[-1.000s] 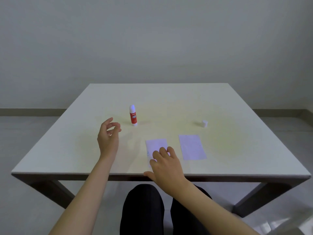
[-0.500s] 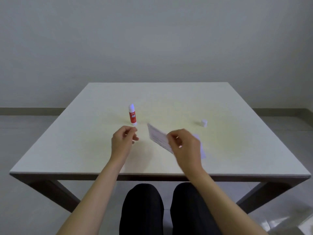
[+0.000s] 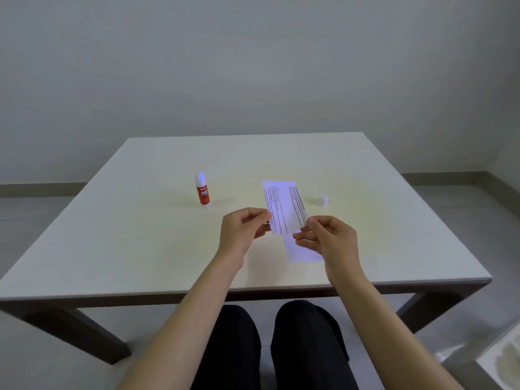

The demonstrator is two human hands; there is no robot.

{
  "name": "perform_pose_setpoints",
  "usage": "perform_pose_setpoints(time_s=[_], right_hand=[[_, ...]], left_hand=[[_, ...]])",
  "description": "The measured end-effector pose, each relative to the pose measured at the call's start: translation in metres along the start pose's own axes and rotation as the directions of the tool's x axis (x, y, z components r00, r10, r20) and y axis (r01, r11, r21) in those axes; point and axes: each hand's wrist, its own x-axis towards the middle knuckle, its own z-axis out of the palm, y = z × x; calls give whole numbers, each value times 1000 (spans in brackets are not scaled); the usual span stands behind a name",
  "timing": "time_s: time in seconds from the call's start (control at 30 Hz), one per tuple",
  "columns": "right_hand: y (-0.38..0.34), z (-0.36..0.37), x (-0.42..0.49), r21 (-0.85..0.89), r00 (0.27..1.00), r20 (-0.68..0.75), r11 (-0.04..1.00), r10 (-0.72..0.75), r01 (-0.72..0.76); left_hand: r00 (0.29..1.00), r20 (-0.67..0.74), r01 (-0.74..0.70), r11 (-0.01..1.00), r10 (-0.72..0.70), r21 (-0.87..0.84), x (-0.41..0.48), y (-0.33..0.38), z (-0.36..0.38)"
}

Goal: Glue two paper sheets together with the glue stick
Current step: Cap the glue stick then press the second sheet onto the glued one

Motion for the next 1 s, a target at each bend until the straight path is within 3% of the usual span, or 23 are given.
perform_pose_setpoints(time_s=[0.17, 0.47, 0.77, 1.0], right_hand=[[2, -30, 14, -284, 999, -30, 958, 16, -24], [10, -54, 29, -540, 984, 21, 831, 176, -137], [11, -55, 36, -726, 981, 60, 683, 184, -83], [10, -56, 36, -743, 979, 62, 664, 192, -83]], left_hand=[[998, 67, -14, 994, 7, 107, 3, -4, 19], [998, 62, -23, 915, -2, 402, 6, -25, 26], [994, 93, 7, 892, -55, 453, 8, -26, 23], [995, 97, -19, 868, -34, 497, 6, -30, 25]])
